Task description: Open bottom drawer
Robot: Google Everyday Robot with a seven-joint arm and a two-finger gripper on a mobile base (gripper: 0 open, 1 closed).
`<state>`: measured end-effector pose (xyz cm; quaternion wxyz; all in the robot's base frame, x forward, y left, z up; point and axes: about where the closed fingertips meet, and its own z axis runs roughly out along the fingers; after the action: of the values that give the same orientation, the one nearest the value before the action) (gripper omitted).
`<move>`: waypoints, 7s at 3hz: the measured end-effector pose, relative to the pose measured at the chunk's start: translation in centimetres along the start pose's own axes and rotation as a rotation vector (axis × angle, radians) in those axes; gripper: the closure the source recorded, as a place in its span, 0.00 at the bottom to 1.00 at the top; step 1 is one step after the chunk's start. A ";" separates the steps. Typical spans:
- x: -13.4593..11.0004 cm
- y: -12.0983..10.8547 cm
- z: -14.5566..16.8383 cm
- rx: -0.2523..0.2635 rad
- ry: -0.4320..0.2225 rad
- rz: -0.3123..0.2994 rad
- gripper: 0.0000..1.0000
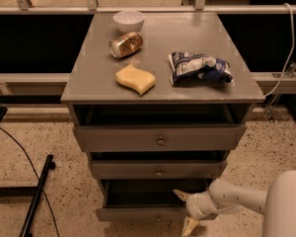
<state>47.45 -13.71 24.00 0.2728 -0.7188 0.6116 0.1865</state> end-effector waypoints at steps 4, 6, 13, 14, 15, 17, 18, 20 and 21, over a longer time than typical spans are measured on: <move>0.0 -1.1 -1.6 0.036 0.050 -0.008 0.94; 5.0 -5.2 -0.9 0.090 0.074 0.011 1.00; 9.9 -9.7 2.1 0.112 0.087 0.050 0.84; 10.0 -9.7 2.1 0.112 0.087 0.050 0.61; 10.0 -9.6 2.1 0.112 0.087 0.050 0.63; 10.0 -9.6 2.1 0.112 0.087 0.050 1.00; 10.0 -9.6 2.1 0.112 0.087 0.050 1.00; 10.0 -9.6 2.1 0.112 0.087 0.050 0.82; 10.0 -9.6 2.1 0.112 0.087 0.050 0.58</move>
Offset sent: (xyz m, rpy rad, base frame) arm -0.0084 0.0034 0.0015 -0.0014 0.0073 0.0102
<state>58.84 -19.18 17.87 0.2810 -0.6942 0.6503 0.1271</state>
